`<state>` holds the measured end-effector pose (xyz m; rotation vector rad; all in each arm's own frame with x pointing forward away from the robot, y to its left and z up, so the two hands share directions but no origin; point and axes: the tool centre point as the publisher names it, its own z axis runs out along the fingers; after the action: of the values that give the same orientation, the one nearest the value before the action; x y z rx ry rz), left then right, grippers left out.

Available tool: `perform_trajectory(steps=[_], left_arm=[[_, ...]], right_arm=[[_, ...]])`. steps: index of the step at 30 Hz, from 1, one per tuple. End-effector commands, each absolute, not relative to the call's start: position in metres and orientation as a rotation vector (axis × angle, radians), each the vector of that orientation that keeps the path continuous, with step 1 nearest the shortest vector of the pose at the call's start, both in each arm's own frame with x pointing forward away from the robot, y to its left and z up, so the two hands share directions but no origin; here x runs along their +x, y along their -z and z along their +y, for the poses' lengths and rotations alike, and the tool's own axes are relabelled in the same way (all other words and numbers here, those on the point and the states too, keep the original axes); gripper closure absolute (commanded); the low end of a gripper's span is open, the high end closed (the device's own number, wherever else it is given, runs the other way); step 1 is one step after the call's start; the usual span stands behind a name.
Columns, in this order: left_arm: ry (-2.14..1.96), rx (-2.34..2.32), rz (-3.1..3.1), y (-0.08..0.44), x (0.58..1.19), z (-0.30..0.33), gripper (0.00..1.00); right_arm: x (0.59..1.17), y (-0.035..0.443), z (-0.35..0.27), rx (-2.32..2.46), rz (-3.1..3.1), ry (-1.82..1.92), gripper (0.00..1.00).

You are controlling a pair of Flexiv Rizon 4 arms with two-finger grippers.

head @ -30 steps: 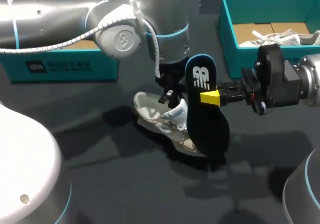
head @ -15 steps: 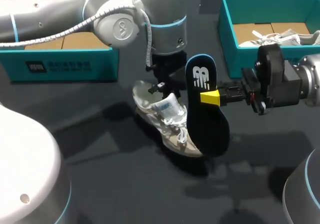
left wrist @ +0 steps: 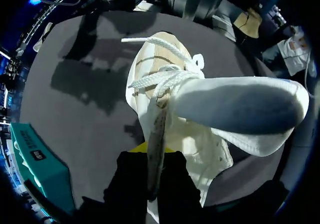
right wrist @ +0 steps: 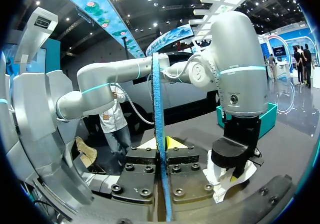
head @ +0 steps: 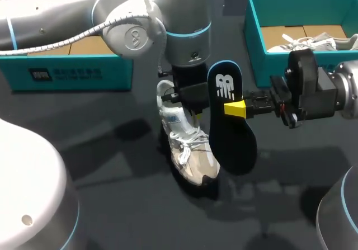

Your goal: Take the shoe out of the shoebox, open the shoe tongue, remove and reinsert the insole, then place the shoe into the shoebox

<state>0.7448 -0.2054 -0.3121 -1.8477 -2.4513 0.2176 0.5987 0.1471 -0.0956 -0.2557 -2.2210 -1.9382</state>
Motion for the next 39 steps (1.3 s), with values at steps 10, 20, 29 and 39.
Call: perform_trajectory(steps=[10,20,29,39], left_arm=[[-0.223,-2.055,-2.304,0.331,0.722,-0.216,1.0],[-0.193,-2.1,-2.251,0.347,0.715,-0.218,1.0],[-0.17,-2.136,-2.189,0.358,0.71,-0.223,1.0],[-0.137,-2.181,-2.12,0.373,0.708,-0.235,1.0]], right_arm=[[0.598,0.096,0.149,-0.258,-2.223,1.938,1.0],[0.598,0.096,0.149,-0.258,-2.223,1.938,1.0],[0.598,0.096,0.149,-0.258,-2.223,1.938,1.0],[0.598,0.096,0.149,-0.258,-2.223,1.938,1.0]])
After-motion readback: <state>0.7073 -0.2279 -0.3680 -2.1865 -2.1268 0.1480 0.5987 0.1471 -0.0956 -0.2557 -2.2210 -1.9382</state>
